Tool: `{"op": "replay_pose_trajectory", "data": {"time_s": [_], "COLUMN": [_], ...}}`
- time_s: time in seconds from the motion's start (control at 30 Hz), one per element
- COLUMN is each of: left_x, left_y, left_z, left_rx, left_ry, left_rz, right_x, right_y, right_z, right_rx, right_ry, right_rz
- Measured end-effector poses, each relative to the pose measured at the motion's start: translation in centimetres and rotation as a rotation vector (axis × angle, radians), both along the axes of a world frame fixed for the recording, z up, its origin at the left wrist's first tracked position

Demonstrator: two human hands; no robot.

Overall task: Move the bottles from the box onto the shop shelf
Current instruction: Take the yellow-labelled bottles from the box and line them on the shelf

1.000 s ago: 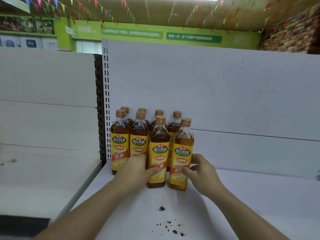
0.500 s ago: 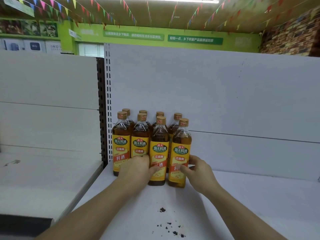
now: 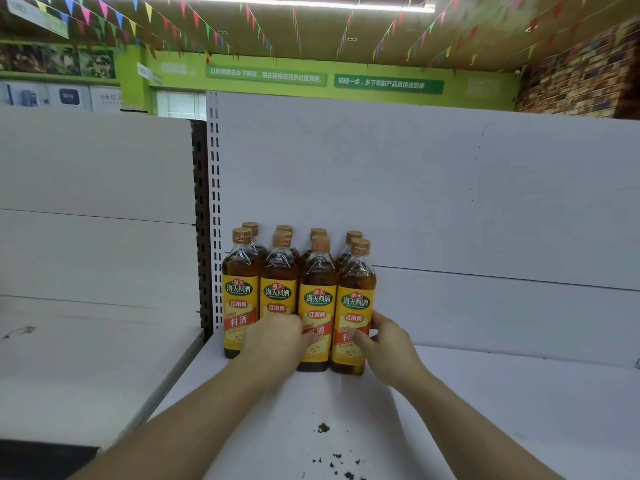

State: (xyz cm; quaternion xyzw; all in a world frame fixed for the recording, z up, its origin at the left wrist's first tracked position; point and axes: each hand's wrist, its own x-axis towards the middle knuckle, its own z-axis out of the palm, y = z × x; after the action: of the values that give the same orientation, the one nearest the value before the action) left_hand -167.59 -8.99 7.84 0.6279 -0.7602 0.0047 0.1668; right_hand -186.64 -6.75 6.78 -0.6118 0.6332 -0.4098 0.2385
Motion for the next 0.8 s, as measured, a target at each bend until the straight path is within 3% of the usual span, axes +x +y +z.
{"op": "replay_pose_trajectory", "data": {"time_s": [0.8], "left_x": [0.2], "left_y": [-1.6], "left_z": [-0.7], "left_rx": [-0.005], "left_ry": [0.015], "left_rz": [-0.052], "right_x": [0.4], "right_y": [-2.0], "right_z": [-1.4], "right_rx": [0.010], "right_ry": [0.164], "right_rz": [-0.060]}}
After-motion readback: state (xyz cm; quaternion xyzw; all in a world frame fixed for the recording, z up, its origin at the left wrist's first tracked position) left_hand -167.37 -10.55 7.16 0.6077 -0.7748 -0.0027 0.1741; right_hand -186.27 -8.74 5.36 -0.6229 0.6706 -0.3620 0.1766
